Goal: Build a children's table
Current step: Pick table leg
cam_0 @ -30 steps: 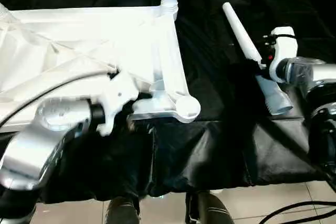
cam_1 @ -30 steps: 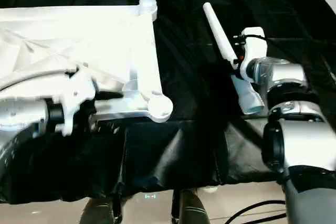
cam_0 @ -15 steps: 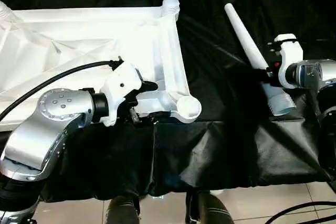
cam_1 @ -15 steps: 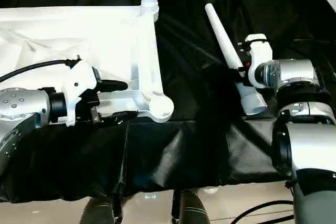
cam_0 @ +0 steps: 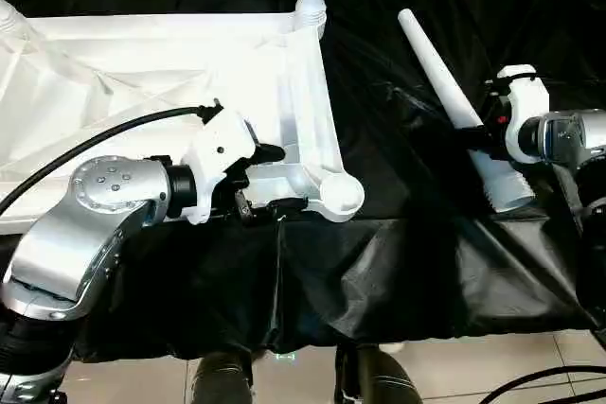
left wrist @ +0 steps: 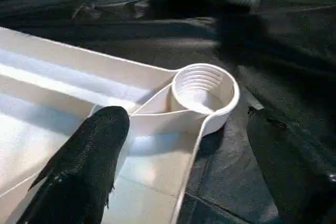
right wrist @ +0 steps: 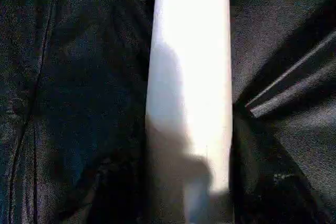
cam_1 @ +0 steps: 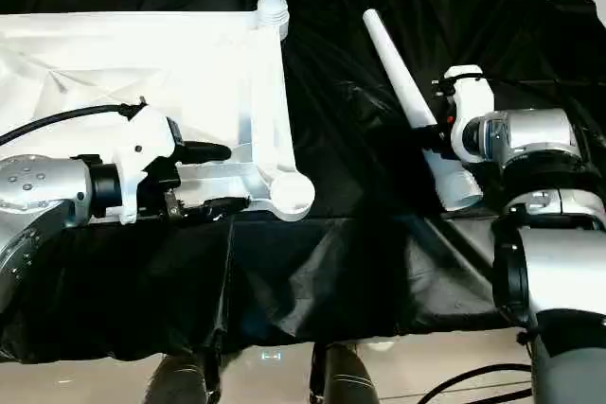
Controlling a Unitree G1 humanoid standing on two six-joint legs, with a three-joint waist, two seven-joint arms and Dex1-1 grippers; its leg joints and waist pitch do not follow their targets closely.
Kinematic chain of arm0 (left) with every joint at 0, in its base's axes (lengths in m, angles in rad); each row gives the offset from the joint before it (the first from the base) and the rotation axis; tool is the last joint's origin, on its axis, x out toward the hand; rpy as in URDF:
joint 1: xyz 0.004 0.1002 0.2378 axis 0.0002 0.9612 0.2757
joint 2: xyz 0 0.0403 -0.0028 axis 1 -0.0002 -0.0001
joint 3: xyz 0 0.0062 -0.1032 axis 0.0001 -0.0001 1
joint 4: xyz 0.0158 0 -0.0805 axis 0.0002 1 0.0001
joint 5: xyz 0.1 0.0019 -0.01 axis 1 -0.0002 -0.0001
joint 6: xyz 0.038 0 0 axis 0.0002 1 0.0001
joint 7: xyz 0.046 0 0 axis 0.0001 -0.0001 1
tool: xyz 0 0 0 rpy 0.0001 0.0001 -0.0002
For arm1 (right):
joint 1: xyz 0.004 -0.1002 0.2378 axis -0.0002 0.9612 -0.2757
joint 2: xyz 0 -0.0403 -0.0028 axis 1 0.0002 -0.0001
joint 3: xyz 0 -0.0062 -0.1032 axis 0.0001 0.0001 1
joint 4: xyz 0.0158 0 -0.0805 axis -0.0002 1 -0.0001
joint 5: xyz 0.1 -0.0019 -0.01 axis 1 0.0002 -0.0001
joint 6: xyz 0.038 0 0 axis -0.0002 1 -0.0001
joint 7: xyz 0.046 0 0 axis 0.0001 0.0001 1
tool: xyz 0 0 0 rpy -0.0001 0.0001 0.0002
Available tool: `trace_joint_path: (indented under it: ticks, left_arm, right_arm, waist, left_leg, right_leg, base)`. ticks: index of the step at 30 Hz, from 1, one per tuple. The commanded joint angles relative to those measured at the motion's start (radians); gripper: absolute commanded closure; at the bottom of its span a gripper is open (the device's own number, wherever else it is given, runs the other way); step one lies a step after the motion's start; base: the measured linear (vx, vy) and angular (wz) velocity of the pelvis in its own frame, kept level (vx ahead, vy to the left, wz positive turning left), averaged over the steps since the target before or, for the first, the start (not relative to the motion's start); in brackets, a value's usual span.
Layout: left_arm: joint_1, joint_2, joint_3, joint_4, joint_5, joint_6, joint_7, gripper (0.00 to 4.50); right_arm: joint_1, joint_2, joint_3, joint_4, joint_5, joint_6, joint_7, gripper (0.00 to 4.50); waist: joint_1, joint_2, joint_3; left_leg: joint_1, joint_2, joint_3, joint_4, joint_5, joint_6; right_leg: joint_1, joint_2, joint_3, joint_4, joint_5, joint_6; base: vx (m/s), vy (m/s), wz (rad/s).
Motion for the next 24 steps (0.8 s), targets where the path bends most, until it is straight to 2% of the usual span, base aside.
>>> trace_joint_path:
  ticks: [1,4,5,6,7,8,9,10,12,13,14,16,17,19,24]
  left_arm:
    - [-0.010,-0.004,-0.014,-0.002,-0.003,-0.012,0.005,0.42]
    - [-0.026,-0.024,-0.013,0.021,0.001,-0.026,0.022,0.42]
    - [-0.031,-0.031,-0.013,0.029,0.003,-0.030,0.029,0.42]
    - [-0.037,-0.040,-0.013,0.041,0.006,-0.037,0.037,0.42]
    - [-0.048,-0.060,-0.016,0.061,0.020,-0.050,0.061,0.42]
    - [-0.058,-0.082,-0.020,0.079,0.032,-0.059,0.088,0.42]
    - [-0.075,-0.118,-0.020,0.107,0.040,-0.055,0.126,0.42]
    - [-0.079,-0.125,-0.020,0.114,0.041,-0.054,0.134,0.42]
    - [-0.101,-0.188,-0.014,0.151,0.040,-0.044,0.190,0.42]
    - [-0.110,-0.219,-0.010,0.171,0.038,-0.045,0.216,0.42]
    - [-0.122,-0.267,-0.005,0.201,0.037,-0.041,0.258,0.42]
    - [-0.141,-0.341,0.005,0.247,0.029,-0.040,0.313,0.42]
    - [-0.148,-0.369,0.009,0.267,0.025,-0.043,0.330,0.42]
    - [-0.163,-0.423,0.017,0.306,0.021,-0.057,0.366,0.42]
    - [-0.195,-0.538,0.032,0.389,-0.015,-0.094,0.401,0.42]
  right_arm:
    - [0.054,0.012,-0.003,0.040,0.018,0.062,0.009,2.68]
    - [0.064,0.006,-0.048,-0.003,0.053,0.078,-0.002,2.69]
    - [0.070,0.004,-0.064,-0.022,0.066,0.085,-0.004,2.69]
    - [0.077,0.004,-0.081,-0.040,0.080,0.088,-0.007,2.69]
    - [0.093,0.006,-0.117,-0.074,0.113,0.097,-0.003,2.69]
    - [0.111,0.007,-0.145,-0.108,0.141,0.110,0.007,2.69]
    - [0.139,0.012,-0.178,-0.156,0.174,0.123,0.014,2.69]
    - [0.144,0.014,-0.184,-0.165,0.180,0.125,0.014,2.69]
    - [0.202,0.030,-0.218,-0.256,0.219,0.131,0.020,2.69]
    - [0.235,0.045,-0.239,-0.309,0.242,0.133,0.019,2.69]
    - [0.304,0.078,-0.268,-0.414,0.284,0.087,0.037,2.69]
    - [0.407,0.128,-0.294,-0.566,0.336,0.032,0.063,2.70]
    - [0.444,0.143,-0.296,-0.620,0.351,0.027,0.068,2.70]
    - [0.510,0.175,-0.294,-0.724,0.375,0.018,0.068,2.70]
    - [0.604,0.281,-0.336,-0.945,0.474,0.051,0.014,2.70]
  waist:
    - [0.003,0.018,-0.101]
    - [0.003,0.012,-0.115]
    - [0.005,0.013,-0.114]
    - [0.007,0.013,-0.122]
    - [0.008,0.017,-0.129]
    - [0.009,0.015,-0.128]
    - [0.009,0.018,-0.133]
    - [0.010,0.019,-0.138]
    - [0.013,0.014,-0.140]
    - [0.015,0.022,-0.149]
    - [0.015,0.019,-0.148]
    - [0.013,0.015,-0.157]
    - [0.014,0.012,-0.159]
    - [0.013,0.010,-0.167]
    - [0.011,0.012,-0.183]
  left_leg:
    - [0.025,0.006,0.011,-0.041,0.015,0.086]
    - [0.024,0.006,0.011,-0.037,0.015,0.083]
    - [0.022,0.005,0.011,-0.037,0.024,0.088]
    - [0.023,0.004,0.011,-0.034,0.031,0.093]
    - [0.023,0.005,0.011,-0.032,0.033,0.092]
    - [0.021,0.004,0.010,-0.032,0.025,0.096]
    - [0.020,0.004,0.010,-0.029,0.026,0.098]
    - [0.021,0.005,0.010,-0.028,0.025,0.100]
    - [0.017,0.004,0.010,-0.027,0.002,0.102]
    - [0.020,0.004,0.007,-0.024,-0.004,0.099]
    - [0.016,0.002,0.009,-0.025,-0.018,0.102]
    - [0.016,0.003,0.007,-0.027,-0.042,0.106]
    - [0.018,0.004,0.006,-0.027,-0.055,0.109]
    - [0.016,0.002,0.002,-0.028,-0.052,0.107]
    - [0.017,0.000,0.004,-0.028,-0.080,0.091]
  right_leg:
    - [0.079,-0.029,0.035,-0.030,0.127,-0.388]
    - [0.086,-0.029,0.037,-0.026,0.131,-0.389]
    - [0.086,-0.028,0.037,-0.025,0.146,-0.387]
    - [0.087,-0.028,0.037,-0.023,0.153,-0.388]
    - [0.089,-0.029,0.036,-0.020,0.157,-0.390]
    - [0.091,-0.027,0.037,-0.023,0.158,-0.384]
    - [0.091,-0.027,0.038,-0.020,0.169,-0.385]
    - [0.092,-0.030,0.037,-0.019,0.171,-0.388]
    - [0.092,-0.030,0.038,-0.022,0.149,-0.380]
    - [0.094,-0.032,0.036,-0.019,0.135,-0.382]
    - [0.095,-0.032,0.040,-0.026,0.124,-0.367]
    - [0.096,-0.035,0.037,-0.030,0.081,-0.349]
    - [0.094,-0.037,0.038,-0.035,0.055,-0.331]
    - [0.096,-0.036,0.034,-0.037,0.010,-0.318]
    - [0.088,-0.034,0.033,-0.052,-0.097,-0.267]
  base:
    - [0.000,0.000,0.00]
    - [0.000,0.000,0.00]
    - [0.000,0.000,0.00]
    - [0.000,0.000,0.00]
    - [0.000,0.000,0.00]
    - [0.000,0.000,0.00]
    - [0.000,0.000,0.00]
    - [0.000,0.000,0.00]
    - [0.000,0.000,0.00]
    - [0.000,0.000,0.00]
    - [0.000,0.000,0.00]
    - [0.000,0.000,0.00]
    - [0.000,0.000,0.00]
    - [0.000,0.000,0.00]
    - [0.000,0.000,0.00]
